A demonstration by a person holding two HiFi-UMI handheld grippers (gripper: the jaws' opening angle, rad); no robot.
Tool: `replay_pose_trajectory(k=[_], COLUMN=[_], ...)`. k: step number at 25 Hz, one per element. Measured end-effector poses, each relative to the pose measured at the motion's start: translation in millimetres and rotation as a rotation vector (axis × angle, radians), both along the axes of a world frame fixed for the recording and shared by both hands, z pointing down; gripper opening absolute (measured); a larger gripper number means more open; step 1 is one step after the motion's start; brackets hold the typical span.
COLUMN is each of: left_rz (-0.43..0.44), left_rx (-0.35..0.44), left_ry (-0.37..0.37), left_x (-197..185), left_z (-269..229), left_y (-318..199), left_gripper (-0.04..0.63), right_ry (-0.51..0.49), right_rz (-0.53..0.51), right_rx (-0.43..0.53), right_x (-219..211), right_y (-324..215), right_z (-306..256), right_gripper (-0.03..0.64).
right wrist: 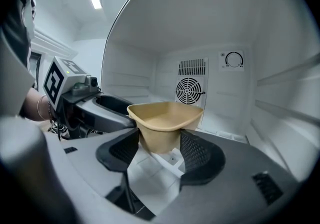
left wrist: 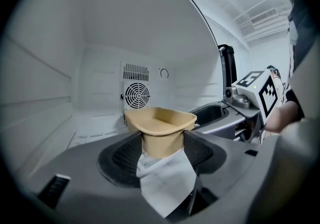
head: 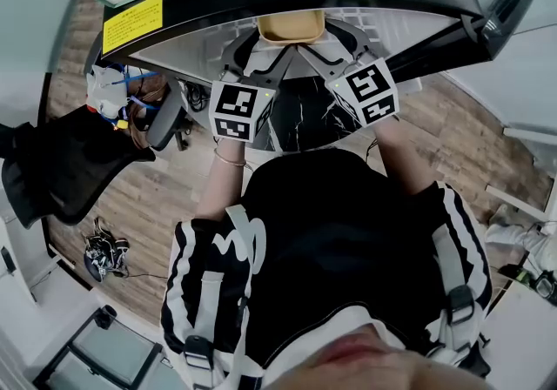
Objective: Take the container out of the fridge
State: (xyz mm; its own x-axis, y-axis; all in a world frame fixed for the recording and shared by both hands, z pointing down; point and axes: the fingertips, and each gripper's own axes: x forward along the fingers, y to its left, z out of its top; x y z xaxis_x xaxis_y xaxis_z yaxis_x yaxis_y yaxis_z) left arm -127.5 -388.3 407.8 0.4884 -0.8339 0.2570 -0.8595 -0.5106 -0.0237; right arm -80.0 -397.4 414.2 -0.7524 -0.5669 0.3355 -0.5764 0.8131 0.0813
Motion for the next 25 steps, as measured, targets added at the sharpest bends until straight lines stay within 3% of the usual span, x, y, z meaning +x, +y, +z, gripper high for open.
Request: replay_pose_trajectory(k=[25], left_rz=[-0.121], left_rx=[0.085], left_ry=[0.065], left_x=[12.9], left_z=[-15.6], left_y=[41.7], left_gripper=[0.265], right_ry=[-0.082], right_rz=[-0.105], right_rx=[0.042], right_x=[12.5], right_y=[34.7], right_z=[-16.8], right_gripper=[0.261])
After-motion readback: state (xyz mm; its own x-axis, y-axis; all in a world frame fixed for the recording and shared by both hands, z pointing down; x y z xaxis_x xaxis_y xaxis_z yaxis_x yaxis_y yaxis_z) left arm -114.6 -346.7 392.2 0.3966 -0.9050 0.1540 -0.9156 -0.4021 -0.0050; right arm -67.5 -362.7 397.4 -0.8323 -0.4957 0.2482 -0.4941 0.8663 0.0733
